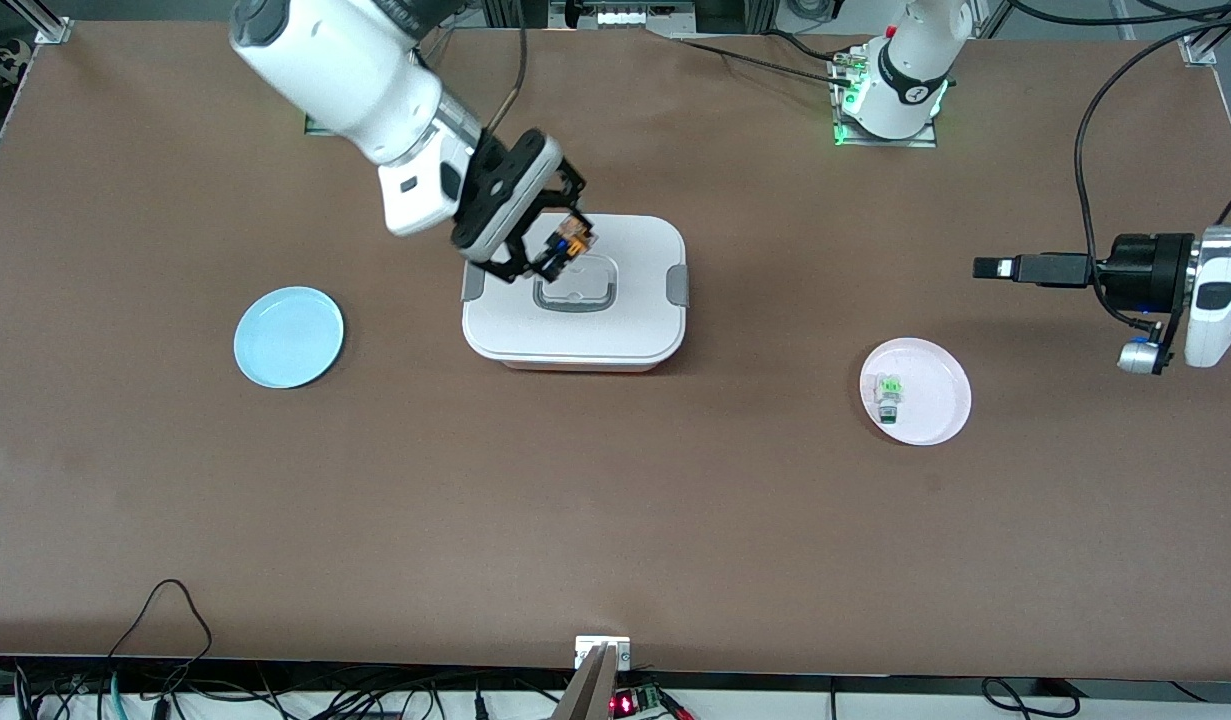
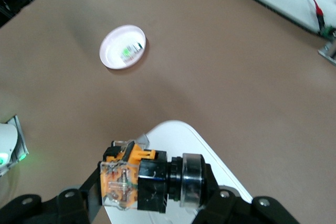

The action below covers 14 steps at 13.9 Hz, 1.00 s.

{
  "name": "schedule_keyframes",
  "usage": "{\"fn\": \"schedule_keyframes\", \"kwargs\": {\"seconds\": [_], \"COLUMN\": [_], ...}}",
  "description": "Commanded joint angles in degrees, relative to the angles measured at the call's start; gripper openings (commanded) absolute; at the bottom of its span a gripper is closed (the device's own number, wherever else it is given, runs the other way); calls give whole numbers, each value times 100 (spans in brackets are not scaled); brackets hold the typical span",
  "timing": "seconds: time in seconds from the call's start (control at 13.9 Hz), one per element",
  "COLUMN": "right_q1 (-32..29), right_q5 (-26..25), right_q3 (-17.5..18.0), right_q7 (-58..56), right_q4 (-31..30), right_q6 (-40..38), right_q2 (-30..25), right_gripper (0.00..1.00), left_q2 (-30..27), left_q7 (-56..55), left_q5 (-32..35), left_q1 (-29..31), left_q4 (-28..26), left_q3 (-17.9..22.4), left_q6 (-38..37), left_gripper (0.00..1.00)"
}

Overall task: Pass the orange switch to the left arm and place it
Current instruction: 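Carry the switch over the box while the left gripper reaches toward it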

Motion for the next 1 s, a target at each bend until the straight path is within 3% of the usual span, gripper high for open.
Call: {"fn": "schedule_keyframes", "kwargs": {"seconds": [0.0,0.29,0.5,0.72,0.93], "right_q1": [-50,291,818,1188,1277], "right_q5": [183,298,272,272,263], "right_q3": [357,437,428,428,420], "right_q7": [23,356,831,919,946], "right_q4": [69,69,69,69,69], "right_q6": [524,1578,2745,3714,3875], "right_q2": [82,100,415,723,794], "right_gripper": [0,0,0,0,0], "left_q2": [187,143,125,73,73], "left_q7": [-523,-1375,-1814,-2280,-2501], "left_q5": [-791,-1583,-2268,-2428,-2472], "left_q1": [-170,-513,-566,-558,-540], "left_q4": [152,-163,-471,-525,-525], "left_q3": [-133,-502,-1010,-1582,-1689], "left_q6": [-158,200,753,1527,1556], "left_gripper": [100,100,100,100,100]}}
